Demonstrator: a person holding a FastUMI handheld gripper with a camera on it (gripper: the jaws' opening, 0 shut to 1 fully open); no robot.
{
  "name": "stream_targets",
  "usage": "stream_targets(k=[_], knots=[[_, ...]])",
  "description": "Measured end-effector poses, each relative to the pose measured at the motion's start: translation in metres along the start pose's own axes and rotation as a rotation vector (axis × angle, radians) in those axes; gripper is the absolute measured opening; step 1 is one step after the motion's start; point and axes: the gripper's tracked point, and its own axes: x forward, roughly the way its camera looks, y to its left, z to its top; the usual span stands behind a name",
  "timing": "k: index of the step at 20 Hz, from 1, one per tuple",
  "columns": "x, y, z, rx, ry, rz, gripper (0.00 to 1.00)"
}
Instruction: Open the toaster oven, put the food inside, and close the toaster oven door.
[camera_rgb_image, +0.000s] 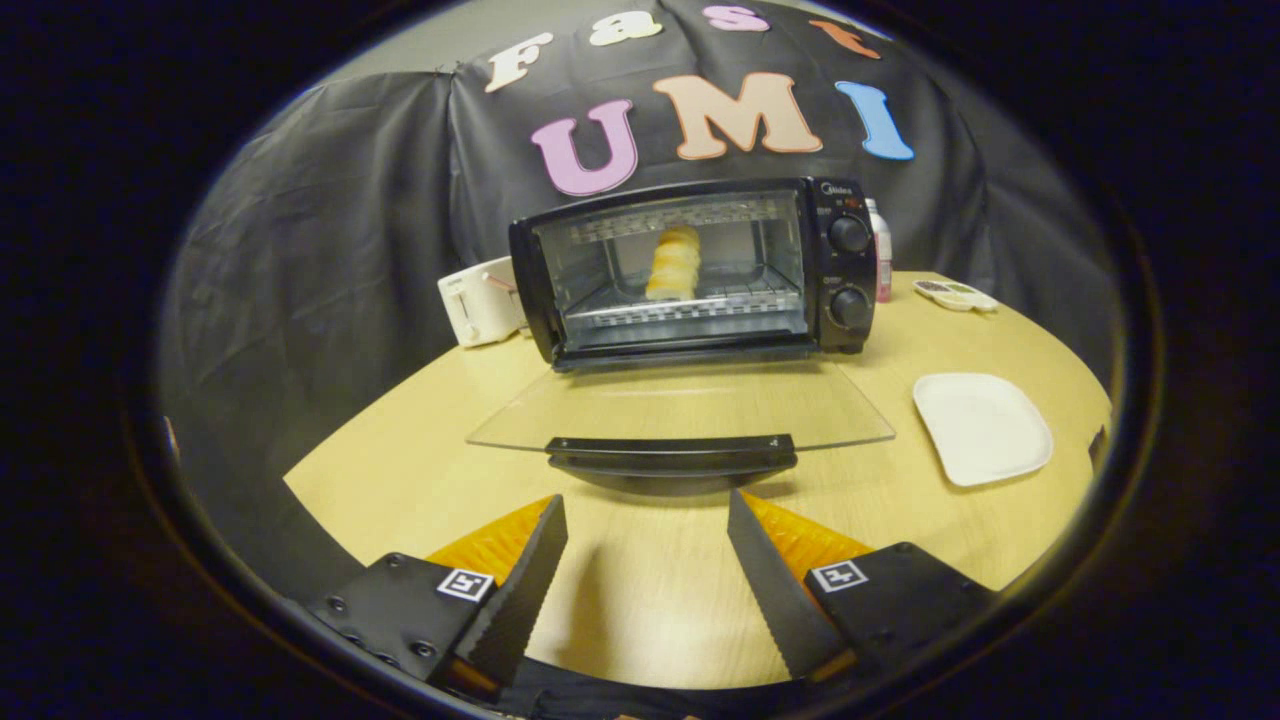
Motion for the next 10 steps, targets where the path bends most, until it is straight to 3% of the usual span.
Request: stream_targets(k=[4, 10], knots=[[0.0118, -0.0109, 0.0003, -0.004, -0.004, -0.06, 0.99], [0.0124, -0.0116, 0.0049, 0.026, -0.006, -0.077, 0.97]])
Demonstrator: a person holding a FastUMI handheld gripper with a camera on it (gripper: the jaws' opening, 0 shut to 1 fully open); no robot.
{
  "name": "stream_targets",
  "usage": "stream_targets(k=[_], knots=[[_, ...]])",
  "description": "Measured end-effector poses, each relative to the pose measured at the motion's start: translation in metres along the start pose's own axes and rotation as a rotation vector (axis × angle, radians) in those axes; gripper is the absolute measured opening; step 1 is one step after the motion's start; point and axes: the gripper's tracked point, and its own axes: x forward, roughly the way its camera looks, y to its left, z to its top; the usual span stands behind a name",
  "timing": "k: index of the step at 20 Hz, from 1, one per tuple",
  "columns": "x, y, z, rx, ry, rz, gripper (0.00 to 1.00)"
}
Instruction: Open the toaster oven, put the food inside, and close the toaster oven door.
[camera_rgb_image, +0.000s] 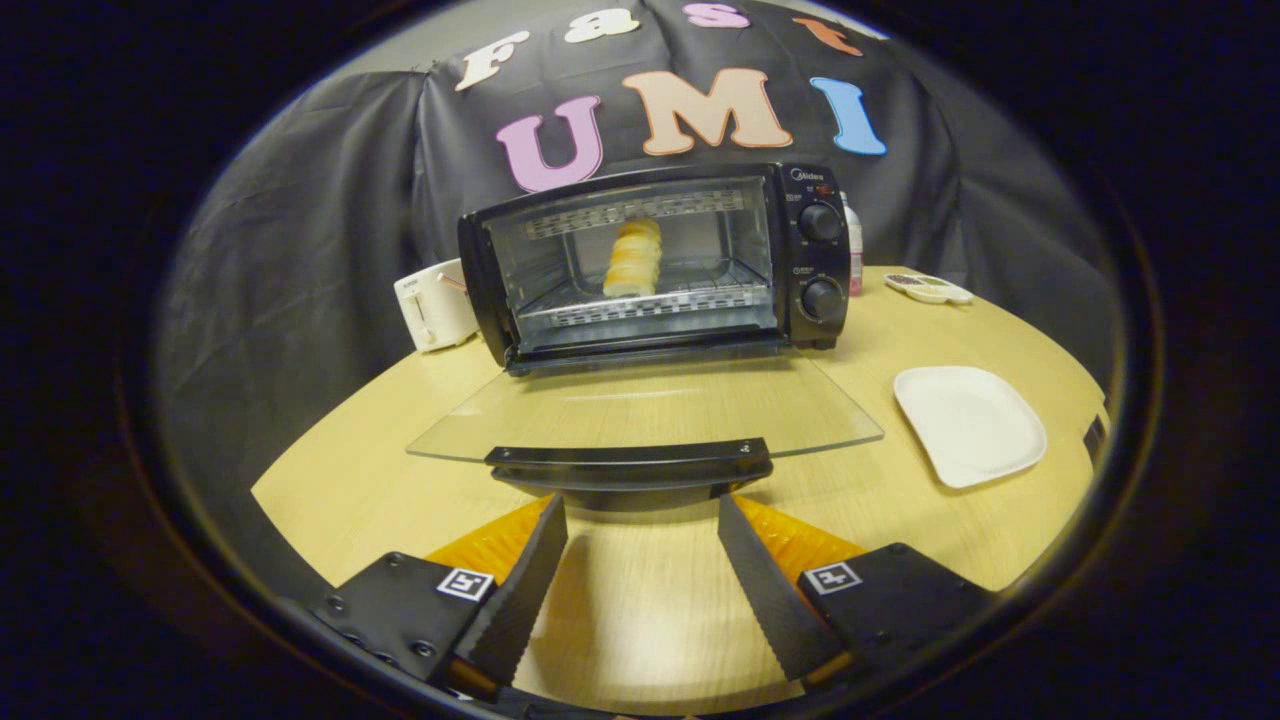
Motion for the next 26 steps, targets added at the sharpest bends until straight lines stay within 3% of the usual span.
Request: stream_targets(k=[11, 24, 26], knots=[[-0.004, 0.003, 0.019, 0.021, -0.058, -0.007, 0.97], [-0.004, 0.018, 0.087, 0.061, -0.189, 0.024, 0.97], [0.005, 0.011, 0.101, 0.031, -0.212, -0.027, 0.96]])
